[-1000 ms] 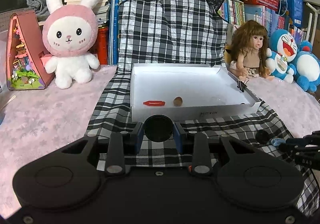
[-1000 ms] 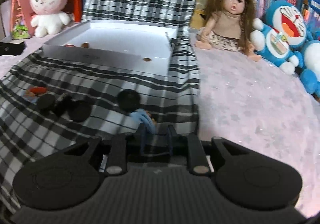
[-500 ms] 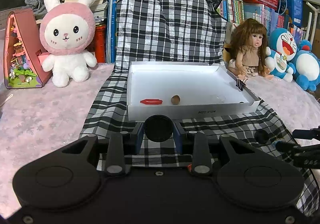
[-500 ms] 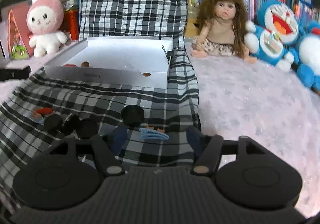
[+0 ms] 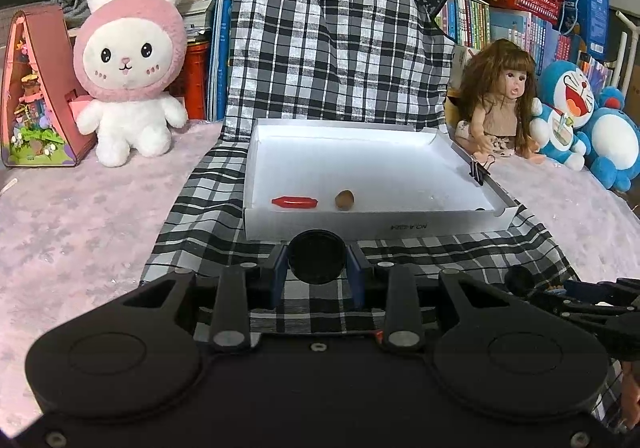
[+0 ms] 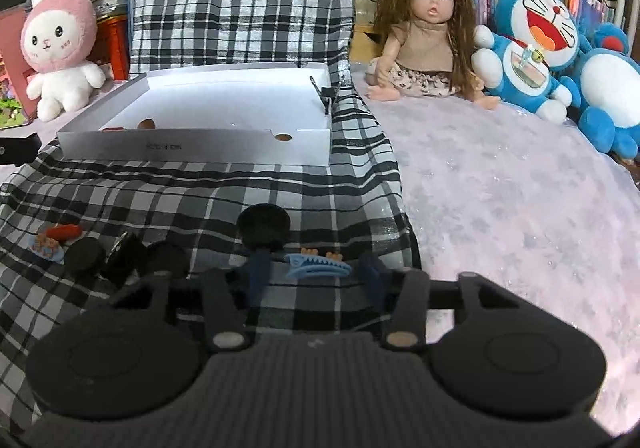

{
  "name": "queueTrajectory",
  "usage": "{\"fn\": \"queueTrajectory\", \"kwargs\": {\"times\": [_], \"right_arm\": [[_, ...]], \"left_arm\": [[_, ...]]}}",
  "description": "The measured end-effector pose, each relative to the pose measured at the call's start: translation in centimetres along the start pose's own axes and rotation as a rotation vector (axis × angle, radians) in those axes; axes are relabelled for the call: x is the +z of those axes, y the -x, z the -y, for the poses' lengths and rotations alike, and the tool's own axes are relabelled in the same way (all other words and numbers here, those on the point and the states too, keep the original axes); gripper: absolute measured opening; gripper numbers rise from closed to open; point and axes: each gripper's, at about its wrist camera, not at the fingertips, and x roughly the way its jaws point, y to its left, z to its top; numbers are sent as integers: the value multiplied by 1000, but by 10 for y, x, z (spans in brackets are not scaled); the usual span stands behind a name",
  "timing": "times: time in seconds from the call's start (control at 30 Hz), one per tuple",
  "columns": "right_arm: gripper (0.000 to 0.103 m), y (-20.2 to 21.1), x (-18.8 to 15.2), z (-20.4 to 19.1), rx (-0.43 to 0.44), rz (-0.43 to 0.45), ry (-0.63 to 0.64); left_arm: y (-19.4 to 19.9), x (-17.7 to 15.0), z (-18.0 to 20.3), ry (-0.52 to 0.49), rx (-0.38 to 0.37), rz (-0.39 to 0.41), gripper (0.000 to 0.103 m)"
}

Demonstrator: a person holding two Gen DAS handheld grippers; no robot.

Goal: Organize rigid objects
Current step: 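Lift the black lid with the left gripper while the right carries the blue tray, then lower the lid into the box with the left gripper while the right releases the tray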

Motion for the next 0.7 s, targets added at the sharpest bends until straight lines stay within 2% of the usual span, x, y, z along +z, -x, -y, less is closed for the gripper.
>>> {"fn": "queueTrajectory", "kwargs": {"times": [0.3, 0.57, 0.7], "right_arm": [[43, 8, 19, 4, 38, 24, -4], [43, 2, 75, 6, 120, 17, -61], [43, -11, 102, -1, 132, 3, -57]], "left_arm": [[-5, 10, 1, -5, -8, -1, 30], [-22, 46, 1, -4, -20, -1, 30], [-41, 68, -3, 38, -55, -45, 30]]}}
